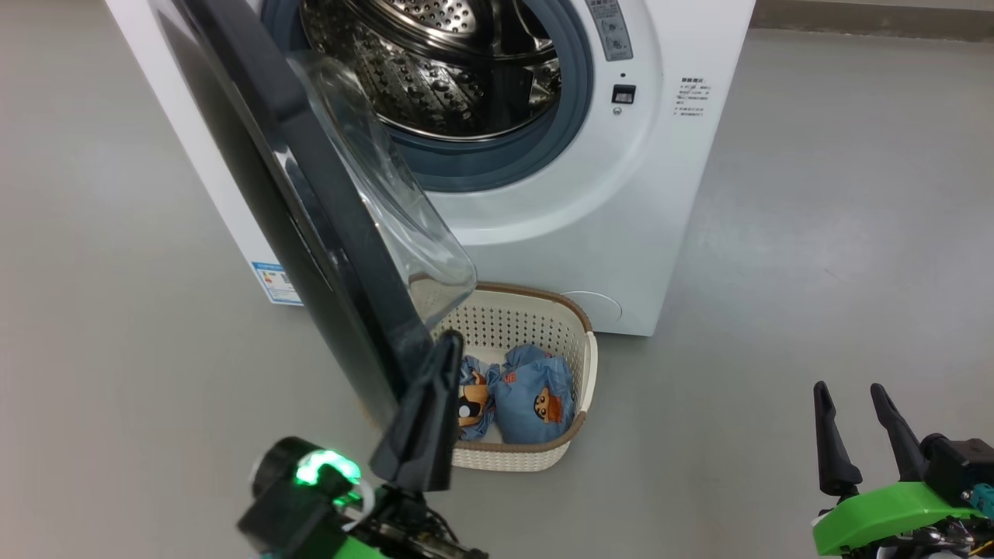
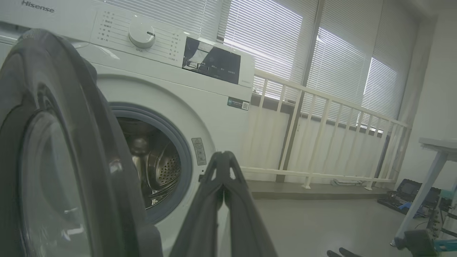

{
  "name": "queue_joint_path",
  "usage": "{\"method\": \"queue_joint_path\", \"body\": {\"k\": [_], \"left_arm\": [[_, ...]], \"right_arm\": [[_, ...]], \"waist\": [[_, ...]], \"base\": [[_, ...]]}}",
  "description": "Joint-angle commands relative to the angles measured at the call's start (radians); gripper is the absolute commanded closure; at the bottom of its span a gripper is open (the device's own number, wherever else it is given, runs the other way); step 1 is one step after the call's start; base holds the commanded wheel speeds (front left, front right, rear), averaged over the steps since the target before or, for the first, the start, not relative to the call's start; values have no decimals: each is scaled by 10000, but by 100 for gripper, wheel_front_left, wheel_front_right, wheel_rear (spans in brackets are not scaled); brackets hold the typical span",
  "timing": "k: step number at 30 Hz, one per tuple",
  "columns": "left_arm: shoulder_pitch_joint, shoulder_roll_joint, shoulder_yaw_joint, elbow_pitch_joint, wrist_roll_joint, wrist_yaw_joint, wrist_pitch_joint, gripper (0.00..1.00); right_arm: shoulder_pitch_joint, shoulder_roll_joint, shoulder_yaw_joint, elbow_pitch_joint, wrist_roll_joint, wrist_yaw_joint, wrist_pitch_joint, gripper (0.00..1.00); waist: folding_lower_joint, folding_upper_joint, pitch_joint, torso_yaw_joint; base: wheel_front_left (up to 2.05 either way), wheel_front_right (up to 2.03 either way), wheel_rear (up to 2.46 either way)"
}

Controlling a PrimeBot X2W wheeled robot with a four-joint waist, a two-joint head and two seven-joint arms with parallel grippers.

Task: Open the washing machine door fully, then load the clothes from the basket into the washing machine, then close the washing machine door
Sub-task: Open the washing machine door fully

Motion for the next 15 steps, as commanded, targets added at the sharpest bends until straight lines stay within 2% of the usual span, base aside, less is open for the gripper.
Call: {"method": "queue_joint_path", "body": {"k": [1, 6, 15], "left_arm": [[-458, 51, 87, 21, -132, -37, -51, 100], [-723, 51, -333, 1106, -414, -88, -51, 100], [-1286, 51, -352, 2590, -796, -223, -51, 100]], "right_arm": [[-128, -87, 262, -269, -52, 73, -124, 0], [-180, -89, 304, -302, -46, 73, -124, 0], [-228, -123, 297, -362, 10, 73, -124, 0]], "waist": [[0, -1, 38, -32], [0, -1, 112, -101], [0, -1, 236, -117]], "base": [[0, 0, 0], [0, 0, 0], [0, 0, 0]]}}
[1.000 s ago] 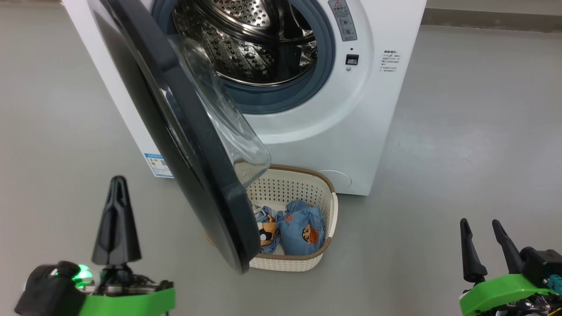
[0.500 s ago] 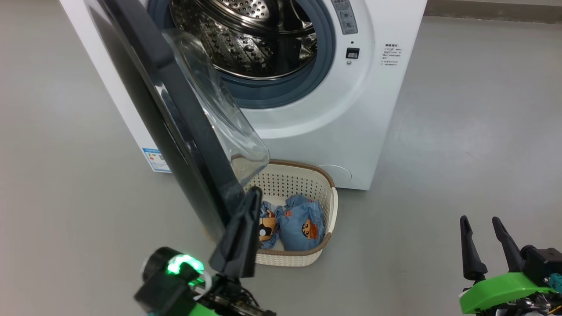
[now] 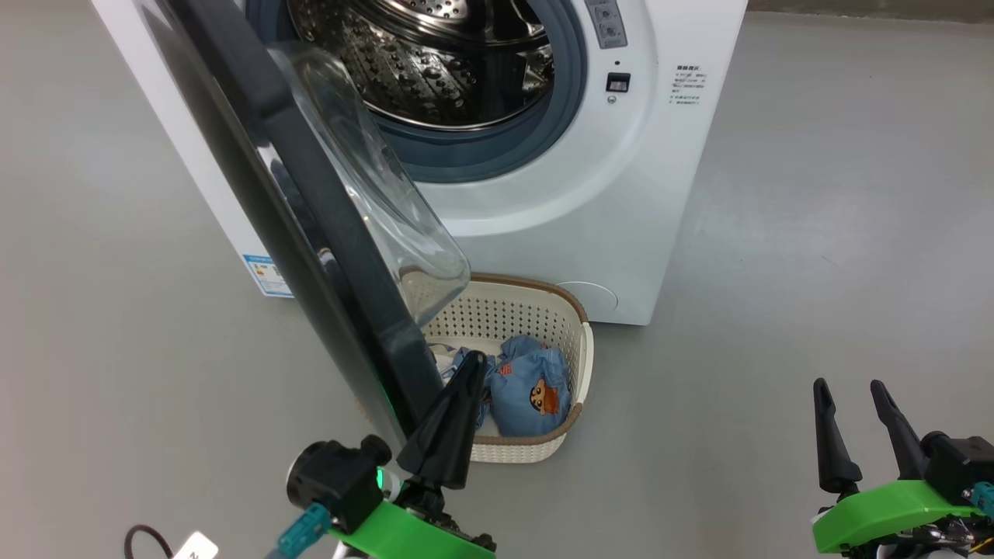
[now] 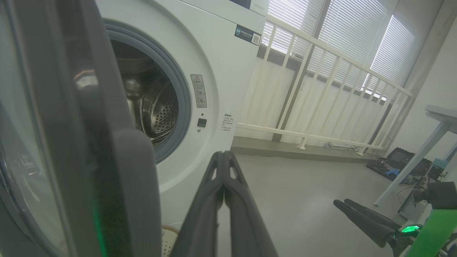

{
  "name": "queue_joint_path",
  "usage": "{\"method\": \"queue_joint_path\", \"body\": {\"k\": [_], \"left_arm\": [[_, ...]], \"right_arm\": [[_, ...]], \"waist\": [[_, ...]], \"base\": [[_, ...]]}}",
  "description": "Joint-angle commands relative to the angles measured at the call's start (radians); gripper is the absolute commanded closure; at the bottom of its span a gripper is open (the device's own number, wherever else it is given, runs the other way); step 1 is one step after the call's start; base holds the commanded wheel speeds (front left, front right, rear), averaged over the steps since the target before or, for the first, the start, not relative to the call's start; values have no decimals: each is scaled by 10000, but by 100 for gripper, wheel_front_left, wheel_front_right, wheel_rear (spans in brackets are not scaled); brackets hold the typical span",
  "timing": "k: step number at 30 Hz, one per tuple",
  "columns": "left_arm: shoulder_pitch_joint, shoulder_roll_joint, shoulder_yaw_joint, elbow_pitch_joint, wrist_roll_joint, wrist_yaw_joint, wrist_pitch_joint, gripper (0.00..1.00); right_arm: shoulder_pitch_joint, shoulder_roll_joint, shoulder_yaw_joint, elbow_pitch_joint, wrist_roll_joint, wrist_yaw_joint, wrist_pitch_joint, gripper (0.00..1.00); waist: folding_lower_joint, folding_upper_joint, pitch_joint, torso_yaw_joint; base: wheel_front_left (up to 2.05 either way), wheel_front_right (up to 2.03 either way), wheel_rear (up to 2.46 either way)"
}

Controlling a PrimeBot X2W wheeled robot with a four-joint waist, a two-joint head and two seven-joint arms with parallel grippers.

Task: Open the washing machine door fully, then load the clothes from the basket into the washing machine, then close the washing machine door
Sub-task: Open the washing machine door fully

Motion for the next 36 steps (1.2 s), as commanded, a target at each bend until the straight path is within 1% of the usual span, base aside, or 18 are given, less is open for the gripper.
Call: {"method": "queue_joint_path", "body": {"k": [1, 9, 17, 25, 36], "left_arm": [[-452, 47, 291, -48, -91, -59, -53, 100], [-690, 47, 598, 697, -323, -123, -53, 100], [-715, 47, 1008, 1007, -328, -183, -53, 100], [-599, 47, 1442, 1118, -298, -232, -53, 100], [-102, 47, 1882, 1002, -194, -250, -53, 100]], "right_arm": [[-227, -127, 286, -277, 12, 73, -124, 0], [-261, -141, 339, -322, 61, 73, -124, 0], [-232, -201, 359, -395, 84, 73, -124, 0], [-200, -264, 310, -417, 89, 73, -124, 0], [-154, -303, 365, -420, 84, 73, -124, 0]], "waist": [[0, 0, 20, -10], [0, 0, 45, -25], [0, 0, 31, -5], [0, 0, -3, 137], [0, 0, -98, 509]], "base": [[0, 0, 0], [0, 0, 0], [0, 0, 0], [0, 0, 0], [0, 0, 0]]}}
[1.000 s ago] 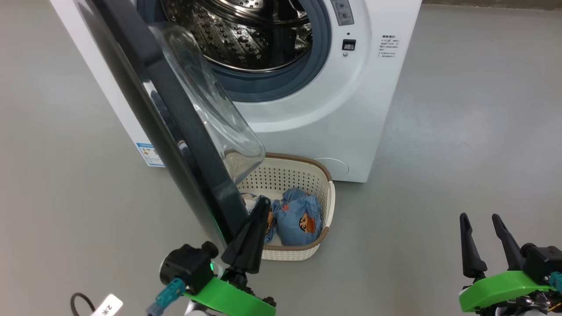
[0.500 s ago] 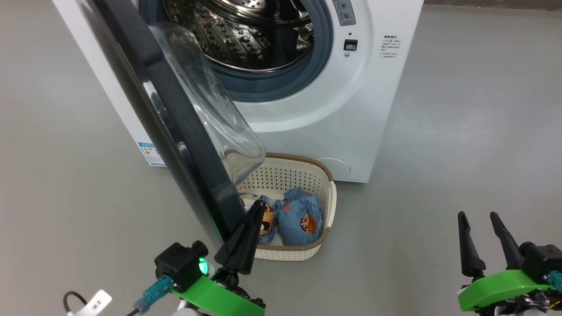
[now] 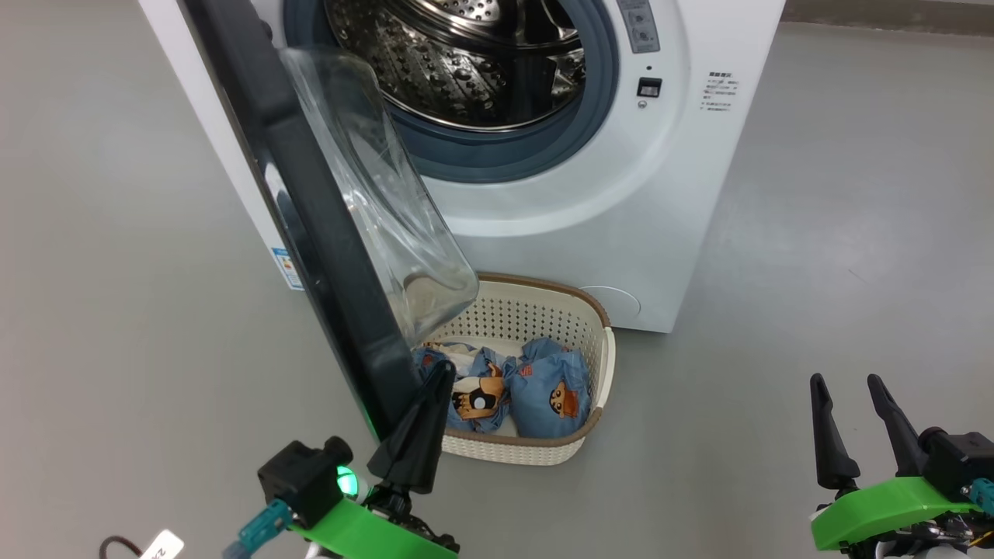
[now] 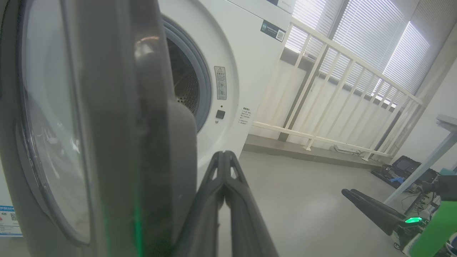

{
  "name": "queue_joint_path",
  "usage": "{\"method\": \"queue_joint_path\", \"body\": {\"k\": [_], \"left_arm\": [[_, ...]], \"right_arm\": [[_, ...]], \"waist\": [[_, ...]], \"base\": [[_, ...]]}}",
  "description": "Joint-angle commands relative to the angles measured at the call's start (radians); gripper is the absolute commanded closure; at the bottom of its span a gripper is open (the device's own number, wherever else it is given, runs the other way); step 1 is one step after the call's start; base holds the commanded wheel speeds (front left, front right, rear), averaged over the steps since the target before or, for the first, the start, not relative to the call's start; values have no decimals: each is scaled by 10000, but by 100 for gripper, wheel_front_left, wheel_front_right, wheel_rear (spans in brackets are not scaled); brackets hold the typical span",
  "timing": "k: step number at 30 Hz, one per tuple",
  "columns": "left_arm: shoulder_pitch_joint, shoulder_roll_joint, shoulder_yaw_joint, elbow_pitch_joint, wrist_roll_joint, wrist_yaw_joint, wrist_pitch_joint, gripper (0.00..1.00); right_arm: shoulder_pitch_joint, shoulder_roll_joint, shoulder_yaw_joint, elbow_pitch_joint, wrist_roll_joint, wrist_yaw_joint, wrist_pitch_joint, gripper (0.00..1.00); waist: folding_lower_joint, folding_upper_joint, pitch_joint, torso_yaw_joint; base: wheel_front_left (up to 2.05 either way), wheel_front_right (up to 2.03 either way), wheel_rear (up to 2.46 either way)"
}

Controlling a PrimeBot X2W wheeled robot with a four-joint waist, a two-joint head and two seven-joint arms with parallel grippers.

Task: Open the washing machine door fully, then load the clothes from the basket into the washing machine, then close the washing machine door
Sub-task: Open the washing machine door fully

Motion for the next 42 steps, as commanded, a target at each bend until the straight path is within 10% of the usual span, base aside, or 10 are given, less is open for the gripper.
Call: {"method": "queue_joint_path", "body": {"k": [1, 42], "left_arm": [[-47, 271, 705, -209, -35, 109, -63, 100], [781, 349, 4611, -429, 1039, 685, -63, 100]], "right_arm": [[-131, -219, 195, -281, 70, 73, -124, 0], [174, -185, 243, -268, 98, 73, -124, 0]], "waist": [[0, 0, -23, 110], [0, 0, -261, 1478]], "base": [[0, 0, 0], [0, 0, 0]]}}
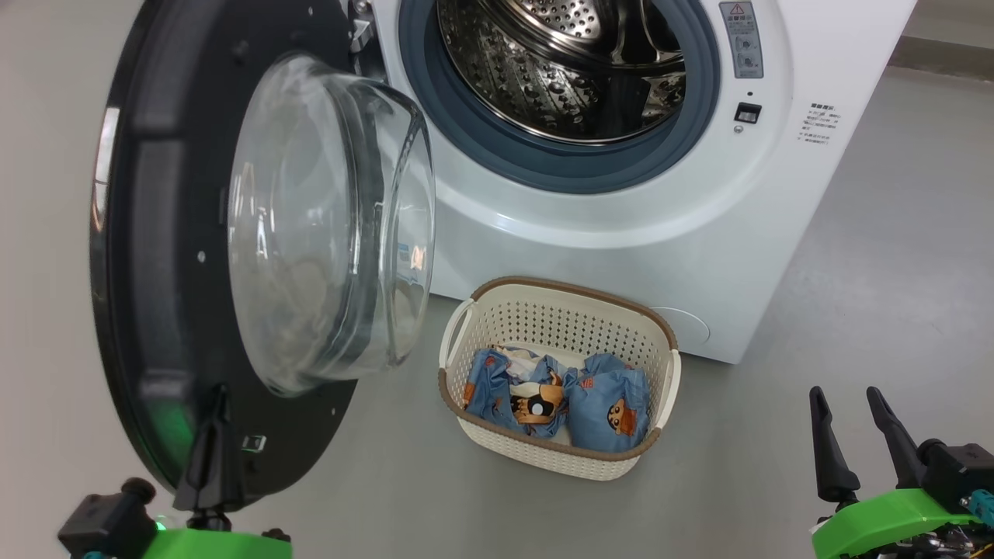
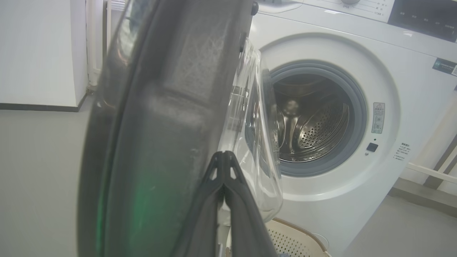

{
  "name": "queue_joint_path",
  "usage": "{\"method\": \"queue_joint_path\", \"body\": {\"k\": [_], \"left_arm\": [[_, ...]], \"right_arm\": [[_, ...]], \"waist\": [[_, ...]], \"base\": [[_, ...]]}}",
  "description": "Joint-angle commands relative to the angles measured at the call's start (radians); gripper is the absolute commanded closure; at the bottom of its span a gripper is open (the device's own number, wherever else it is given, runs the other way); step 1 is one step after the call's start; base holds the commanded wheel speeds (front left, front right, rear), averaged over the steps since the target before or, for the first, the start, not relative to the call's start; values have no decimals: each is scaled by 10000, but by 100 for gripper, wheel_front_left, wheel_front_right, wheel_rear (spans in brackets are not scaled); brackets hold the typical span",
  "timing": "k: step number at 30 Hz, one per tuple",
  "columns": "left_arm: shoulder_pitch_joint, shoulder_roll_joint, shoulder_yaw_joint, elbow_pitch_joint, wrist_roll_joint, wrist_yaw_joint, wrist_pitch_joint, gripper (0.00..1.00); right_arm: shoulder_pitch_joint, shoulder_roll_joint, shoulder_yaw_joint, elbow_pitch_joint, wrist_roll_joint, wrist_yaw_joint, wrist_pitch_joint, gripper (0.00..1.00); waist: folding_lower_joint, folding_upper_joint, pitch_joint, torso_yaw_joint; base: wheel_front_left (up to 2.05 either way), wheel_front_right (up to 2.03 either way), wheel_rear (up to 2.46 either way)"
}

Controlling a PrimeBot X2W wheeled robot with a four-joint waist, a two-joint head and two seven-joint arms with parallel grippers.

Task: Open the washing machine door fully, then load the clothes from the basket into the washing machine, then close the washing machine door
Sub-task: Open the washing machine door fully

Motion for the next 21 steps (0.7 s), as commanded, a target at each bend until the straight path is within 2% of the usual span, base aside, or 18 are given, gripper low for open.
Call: {"method": "queue_joint_path", "body": {"k": [1, 21], "left_arm": [[-453, 259, 576, -59, 103, 38, -63, 100], [-2121, 549, 2616, 1336, 689, -2, -63, 100]], "right_arm": [[-73, -161, 186, -244, 95, 73, -122, 0], [-354, -408, -60, -355, 31, 73, -122, 0]], "waist": [[0, -1, 37, 21], [0, -1, 933, 2]], "base": [[0, 0, 0], [0, 0, 0]]}}
